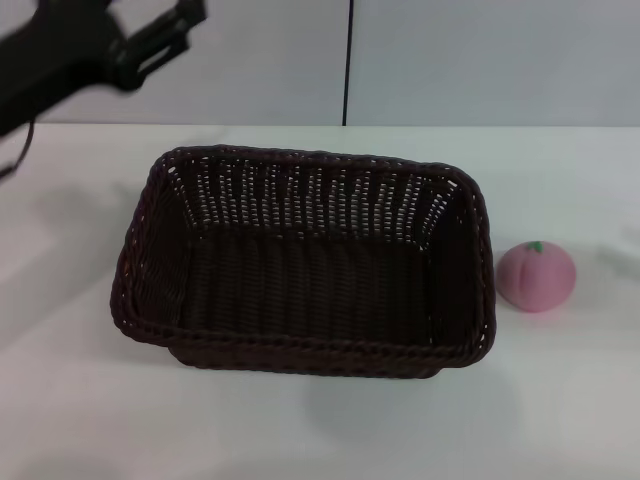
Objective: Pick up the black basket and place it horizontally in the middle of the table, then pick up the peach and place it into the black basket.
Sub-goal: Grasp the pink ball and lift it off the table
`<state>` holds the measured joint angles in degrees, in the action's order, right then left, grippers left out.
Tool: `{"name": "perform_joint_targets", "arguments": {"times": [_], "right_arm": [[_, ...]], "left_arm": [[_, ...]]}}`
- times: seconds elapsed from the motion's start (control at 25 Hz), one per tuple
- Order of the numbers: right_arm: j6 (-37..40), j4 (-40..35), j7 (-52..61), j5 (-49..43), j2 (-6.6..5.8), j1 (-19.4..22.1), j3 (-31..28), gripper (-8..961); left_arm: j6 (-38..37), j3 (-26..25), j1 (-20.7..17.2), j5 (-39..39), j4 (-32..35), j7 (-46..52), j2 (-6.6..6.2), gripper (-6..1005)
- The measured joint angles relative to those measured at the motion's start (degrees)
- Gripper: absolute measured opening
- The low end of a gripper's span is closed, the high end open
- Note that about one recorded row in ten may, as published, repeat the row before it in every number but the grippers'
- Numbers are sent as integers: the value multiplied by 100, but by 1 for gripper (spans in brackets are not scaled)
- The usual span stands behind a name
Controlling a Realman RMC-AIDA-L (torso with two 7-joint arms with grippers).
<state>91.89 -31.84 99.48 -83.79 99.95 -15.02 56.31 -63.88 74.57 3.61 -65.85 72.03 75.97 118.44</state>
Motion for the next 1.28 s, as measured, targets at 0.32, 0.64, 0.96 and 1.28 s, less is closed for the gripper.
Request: {"name": "perform_joint_targets", "arguments": {"times": [0.32, 0.64, 0.96, 1.28], "right_arm": [[697, -2411, 2756, -3866, 608, -682, -1025, 726], [238, -2099, 3376, -4972, 1179, -1409, -1450, 726], [-688, -528, 3021, -5128, 1269, -2077, -1378, 727], [-868, -552, 3190, -5381, 1375, -2130, -1375, 701]], "left_arm": [[-1046, 107, -198, 1418, -1812, -1514, 6, 606], [-1363, 57, -183, 1535, -2392, -1717, -8, 605], [-1489, -135, -202, 1555, -2381, -1650, -24, 604], [-1531, -243, -144, 1560, -2384, -1638, -22, 603]]}}
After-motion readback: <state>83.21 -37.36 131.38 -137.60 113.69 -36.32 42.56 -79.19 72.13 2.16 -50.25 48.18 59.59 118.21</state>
